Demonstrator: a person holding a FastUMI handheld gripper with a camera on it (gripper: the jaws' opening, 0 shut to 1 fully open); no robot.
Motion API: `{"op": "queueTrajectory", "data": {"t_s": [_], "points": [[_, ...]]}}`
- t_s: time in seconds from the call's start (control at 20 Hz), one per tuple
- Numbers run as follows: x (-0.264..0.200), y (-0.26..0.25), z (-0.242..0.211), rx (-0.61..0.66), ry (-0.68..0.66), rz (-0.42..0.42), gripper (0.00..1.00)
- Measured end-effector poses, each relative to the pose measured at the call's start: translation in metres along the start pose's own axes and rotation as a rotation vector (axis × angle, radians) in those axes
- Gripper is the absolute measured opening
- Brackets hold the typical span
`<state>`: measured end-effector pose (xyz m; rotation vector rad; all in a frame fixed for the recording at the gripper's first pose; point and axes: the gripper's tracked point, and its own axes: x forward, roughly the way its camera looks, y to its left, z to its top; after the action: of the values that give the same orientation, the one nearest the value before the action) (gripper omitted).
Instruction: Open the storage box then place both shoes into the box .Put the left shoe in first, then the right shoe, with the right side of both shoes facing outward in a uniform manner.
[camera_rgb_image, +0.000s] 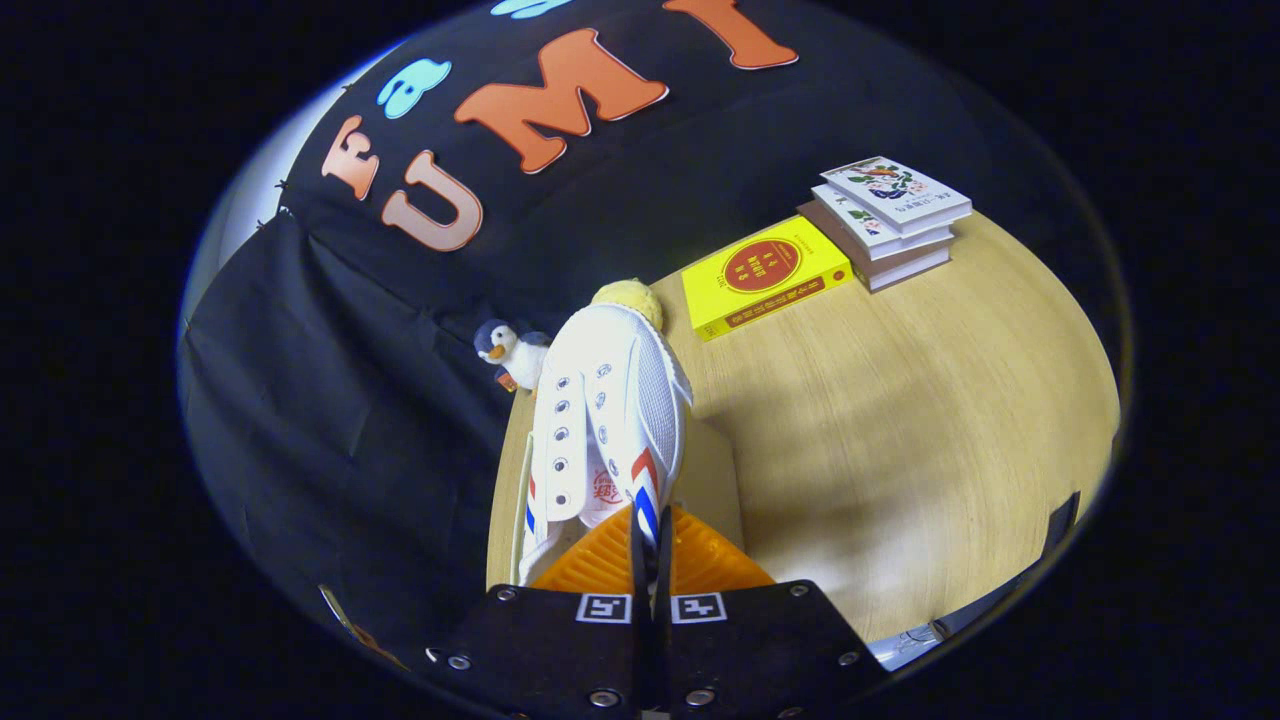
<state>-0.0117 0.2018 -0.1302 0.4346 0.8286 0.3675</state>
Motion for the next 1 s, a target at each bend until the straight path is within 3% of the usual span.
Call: {"op": "queueTrajectory", "data": {"t_s": [0.3, 0.7, 0.85, 0.9, 0.95, 1.0], "points": [[0.036, 0.020, -0.045, -0.092, 0.089, -0.089, 0.00], [0.064, -0.004, -0.063, -0.159, 0.106, -0.296, 0.00], [0.071, 0.010, -0.055, -0.191, 0.064, -0.283, 0.04], [0.068, 0.015, -0.047, -0.224, 0.035, -0.284, 0.18], [0.064, 0.020, -0.040, -0.253, 0.011, -0.279, 0.25], [0.060, 0.024, -0.032, -0.280, -0.008, -0.279, 0.45]]}}
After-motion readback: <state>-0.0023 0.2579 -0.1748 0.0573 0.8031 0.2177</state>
